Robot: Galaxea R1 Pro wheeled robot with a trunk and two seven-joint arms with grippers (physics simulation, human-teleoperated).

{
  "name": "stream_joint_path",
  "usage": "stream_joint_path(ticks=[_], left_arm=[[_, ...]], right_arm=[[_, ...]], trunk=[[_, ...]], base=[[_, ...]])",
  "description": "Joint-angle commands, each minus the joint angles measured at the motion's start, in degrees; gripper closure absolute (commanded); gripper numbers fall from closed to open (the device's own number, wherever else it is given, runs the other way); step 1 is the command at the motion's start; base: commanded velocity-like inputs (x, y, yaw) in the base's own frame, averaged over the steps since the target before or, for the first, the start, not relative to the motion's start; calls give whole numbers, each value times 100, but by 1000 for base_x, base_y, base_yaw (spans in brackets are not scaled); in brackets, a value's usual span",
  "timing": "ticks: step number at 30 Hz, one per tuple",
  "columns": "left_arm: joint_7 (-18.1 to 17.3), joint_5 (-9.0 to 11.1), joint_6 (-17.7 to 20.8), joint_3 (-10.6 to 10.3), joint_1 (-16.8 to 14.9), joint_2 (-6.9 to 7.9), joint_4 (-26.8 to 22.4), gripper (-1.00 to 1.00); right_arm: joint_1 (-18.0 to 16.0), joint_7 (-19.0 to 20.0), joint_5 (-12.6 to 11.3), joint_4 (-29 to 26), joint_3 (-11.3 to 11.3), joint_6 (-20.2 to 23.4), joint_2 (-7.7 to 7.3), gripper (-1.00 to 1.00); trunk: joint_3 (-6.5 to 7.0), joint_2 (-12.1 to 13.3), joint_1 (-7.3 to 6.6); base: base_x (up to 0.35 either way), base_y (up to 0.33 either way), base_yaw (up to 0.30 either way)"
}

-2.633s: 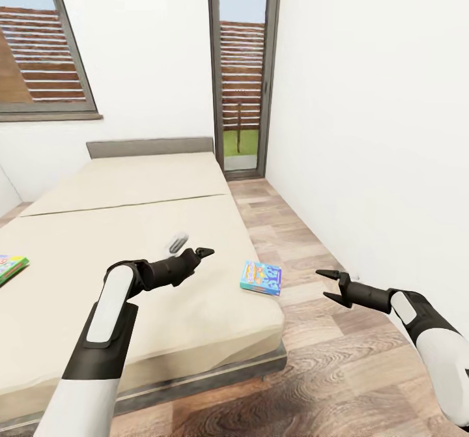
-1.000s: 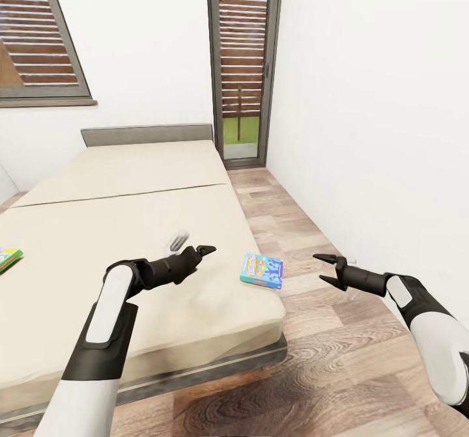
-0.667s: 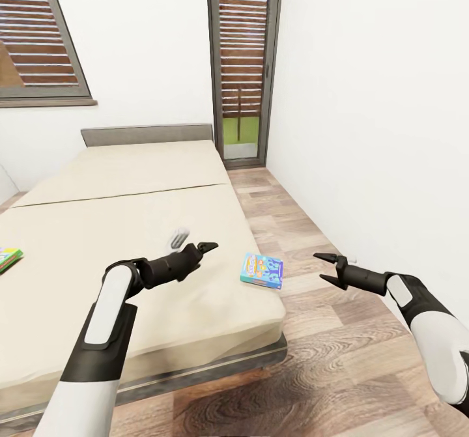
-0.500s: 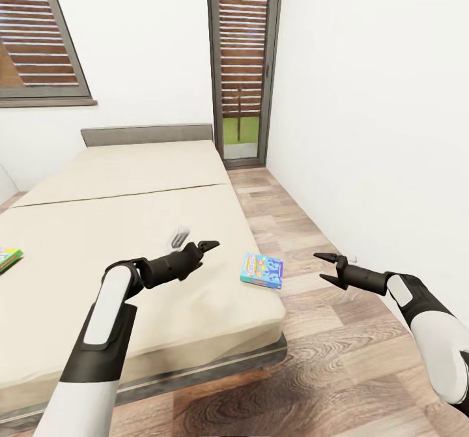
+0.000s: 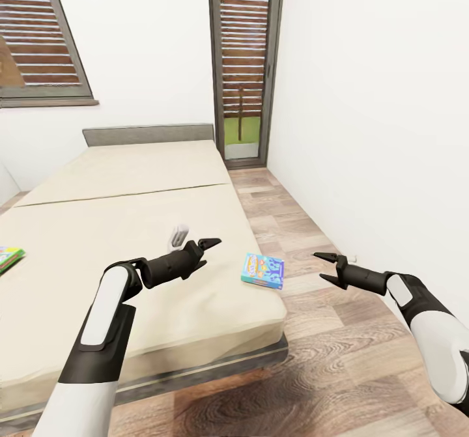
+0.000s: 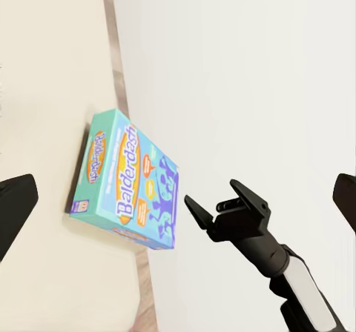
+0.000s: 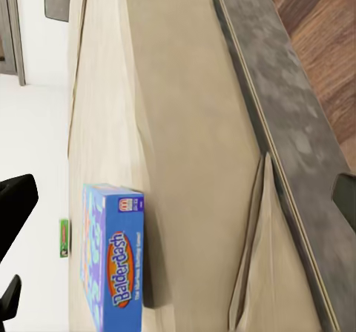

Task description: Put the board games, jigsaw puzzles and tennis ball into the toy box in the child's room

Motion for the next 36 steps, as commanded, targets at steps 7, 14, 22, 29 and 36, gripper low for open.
stream_joint_path(ticks=[7,14,22,29,36], left_arm=[[49,116,7,19,2,3,0,-100],[53,130,6,30,5,8,3,-100],[62,135,6,37,7,10,8,-100],[69,135,6,39,7,22,10,-100],[73,134,6,40,7,33,16,-100]], right_arm=[[-1,13,38,11,-27,23,28,-100],[3,-5,44,18,-22,24,70,-100],[17,-16,50,28,-16,21,96,-100],[35,-22,54,34,-10,17,131,-100],[49,-29,73,41,-6,16,203,-100]], trunk=[[-3,-2,-1],[6,-2,-1],[11,-2,-1],[13,-2,-1],[13,-2,-1]], base=[[0,0,134],[0,0,176],[0,0,74],[0,0,26],[0,0,10]])
